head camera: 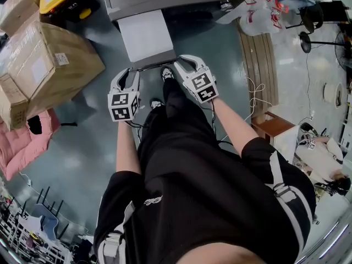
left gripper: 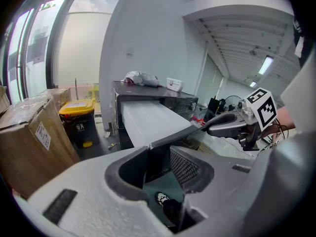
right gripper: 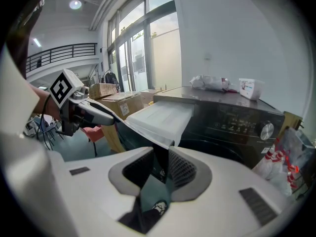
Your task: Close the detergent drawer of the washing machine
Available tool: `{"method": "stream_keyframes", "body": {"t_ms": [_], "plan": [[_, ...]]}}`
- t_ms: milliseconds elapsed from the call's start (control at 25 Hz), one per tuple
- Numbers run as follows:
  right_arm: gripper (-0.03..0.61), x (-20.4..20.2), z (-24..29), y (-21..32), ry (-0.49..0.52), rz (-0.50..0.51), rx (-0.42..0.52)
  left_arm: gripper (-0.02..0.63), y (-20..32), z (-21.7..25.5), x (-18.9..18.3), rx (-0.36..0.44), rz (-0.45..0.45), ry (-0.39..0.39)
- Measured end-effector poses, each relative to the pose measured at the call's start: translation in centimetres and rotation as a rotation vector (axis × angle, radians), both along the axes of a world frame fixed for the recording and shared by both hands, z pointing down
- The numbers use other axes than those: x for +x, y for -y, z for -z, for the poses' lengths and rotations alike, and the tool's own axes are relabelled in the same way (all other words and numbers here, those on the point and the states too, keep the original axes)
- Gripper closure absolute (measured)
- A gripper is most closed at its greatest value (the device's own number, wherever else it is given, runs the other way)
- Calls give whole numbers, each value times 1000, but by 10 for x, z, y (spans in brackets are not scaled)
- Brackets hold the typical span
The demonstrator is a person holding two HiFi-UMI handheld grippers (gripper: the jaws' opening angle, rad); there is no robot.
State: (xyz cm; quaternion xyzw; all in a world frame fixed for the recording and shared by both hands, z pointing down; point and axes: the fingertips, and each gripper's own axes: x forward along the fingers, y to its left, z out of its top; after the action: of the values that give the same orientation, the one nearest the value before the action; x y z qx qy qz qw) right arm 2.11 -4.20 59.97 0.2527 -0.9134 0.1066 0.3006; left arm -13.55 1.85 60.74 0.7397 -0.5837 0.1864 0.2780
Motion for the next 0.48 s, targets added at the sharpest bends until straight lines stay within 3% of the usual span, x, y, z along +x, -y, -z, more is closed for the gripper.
{"method": "stream_keyframes", "body": {"t_ms": [480], "plan": [[479, -5, 0, 3, 4, 28, -8, 468, 4, 1, -5, -17, 16, 11]]}}
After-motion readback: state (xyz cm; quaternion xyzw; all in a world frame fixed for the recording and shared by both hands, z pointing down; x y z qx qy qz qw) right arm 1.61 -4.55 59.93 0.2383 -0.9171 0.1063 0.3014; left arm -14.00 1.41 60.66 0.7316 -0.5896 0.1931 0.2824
